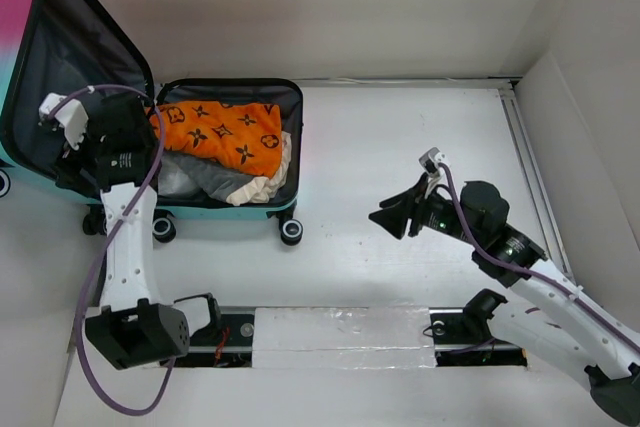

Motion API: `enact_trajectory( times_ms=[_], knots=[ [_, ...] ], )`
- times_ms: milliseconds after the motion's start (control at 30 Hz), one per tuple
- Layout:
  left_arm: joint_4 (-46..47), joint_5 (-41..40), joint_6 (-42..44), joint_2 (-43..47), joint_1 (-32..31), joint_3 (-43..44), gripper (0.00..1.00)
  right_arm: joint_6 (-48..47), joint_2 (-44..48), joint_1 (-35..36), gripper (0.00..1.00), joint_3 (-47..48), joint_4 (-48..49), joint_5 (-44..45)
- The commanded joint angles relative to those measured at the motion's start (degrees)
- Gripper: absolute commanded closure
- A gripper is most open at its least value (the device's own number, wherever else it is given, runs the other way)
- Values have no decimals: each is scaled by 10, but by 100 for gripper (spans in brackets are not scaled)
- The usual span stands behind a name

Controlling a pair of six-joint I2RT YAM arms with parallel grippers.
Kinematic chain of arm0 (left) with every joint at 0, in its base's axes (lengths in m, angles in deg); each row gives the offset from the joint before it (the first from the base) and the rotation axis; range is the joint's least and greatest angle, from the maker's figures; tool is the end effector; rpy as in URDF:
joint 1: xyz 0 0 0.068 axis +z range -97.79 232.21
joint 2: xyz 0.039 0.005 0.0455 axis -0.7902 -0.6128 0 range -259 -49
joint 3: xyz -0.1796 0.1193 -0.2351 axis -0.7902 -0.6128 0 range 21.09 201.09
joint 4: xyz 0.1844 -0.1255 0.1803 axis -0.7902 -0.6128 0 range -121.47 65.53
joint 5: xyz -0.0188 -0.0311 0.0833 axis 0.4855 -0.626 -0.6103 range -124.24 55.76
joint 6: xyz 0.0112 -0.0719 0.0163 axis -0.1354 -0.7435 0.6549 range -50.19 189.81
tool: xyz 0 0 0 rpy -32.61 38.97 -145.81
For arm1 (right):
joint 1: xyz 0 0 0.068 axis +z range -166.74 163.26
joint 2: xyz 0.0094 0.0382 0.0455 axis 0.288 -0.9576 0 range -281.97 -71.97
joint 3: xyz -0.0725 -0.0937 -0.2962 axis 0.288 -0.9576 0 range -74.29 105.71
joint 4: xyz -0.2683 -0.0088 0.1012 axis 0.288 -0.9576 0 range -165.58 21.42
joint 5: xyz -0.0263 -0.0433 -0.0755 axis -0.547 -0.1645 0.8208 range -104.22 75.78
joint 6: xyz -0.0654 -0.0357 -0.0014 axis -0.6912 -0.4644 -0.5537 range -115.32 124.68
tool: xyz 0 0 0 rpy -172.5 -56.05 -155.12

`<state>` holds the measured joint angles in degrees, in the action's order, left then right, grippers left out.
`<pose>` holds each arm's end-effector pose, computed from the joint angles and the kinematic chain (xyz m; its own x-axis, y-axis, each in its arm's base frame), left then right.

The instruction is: Pack the luggage

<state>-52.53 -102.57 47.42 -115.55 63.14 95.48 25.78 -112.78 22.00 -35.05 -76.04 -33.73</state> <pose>0.2327 0.1042 0.4623 0.0393 -0.1356 -0.9900 -0.9857 0.1573 -0.0607 0.1344 0.1346 0.3486 -0.4192 0.0987 -0.9025 -0.7462 0.5288 0.4045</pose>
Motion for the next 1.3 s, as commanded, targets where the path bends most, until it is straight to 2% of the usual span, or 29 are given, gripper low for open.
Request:
enact_trajectory(
  times_ms=[0,100,267,333,567,867,967,1000,1067,1100,1167,1267],
  knots=[
    [2,-50,2,3,2,29,37,-9,7,6,43,0,11,15],
    [30,-65,46,-25,2,29,43,-14,13,12,43,0,-3,20],
    [25,-48,29,-31,2,50,45,-14,13,24,43,-12,-3,46],
    [-1,-43,-6,-31,2,59,43,-14,-1,24,43,-12,-3,51],
    [-13,-19,-23,-24,8,65,38,-14,-1,24,43,-12,-8,61],
    [-11,-30,-10,-24,8,59,34,-14,-1,24,43,-12,-8,61],
    [-16,7,-26,-25,8,77,34,-14,-1,24,43,-12,-8,61],
    [-43,19,-50,-17,8,83,34,-14,-1,24,43,-12,-8,61],
    [-38,40,-63,0,8,78,34,-14,-8,24,43,-12,-8,61],
    [-52,79,-94,26,8,73,34,-14,-8,24,43,-12,-3,55],
    [-25,105,-89,69,8,48,34,-14,-13,24,43,-7,-3,47],
    [-37,72,-83,96,8,30,32,-14,-24,24,43,0,-3,35]
  ],
)
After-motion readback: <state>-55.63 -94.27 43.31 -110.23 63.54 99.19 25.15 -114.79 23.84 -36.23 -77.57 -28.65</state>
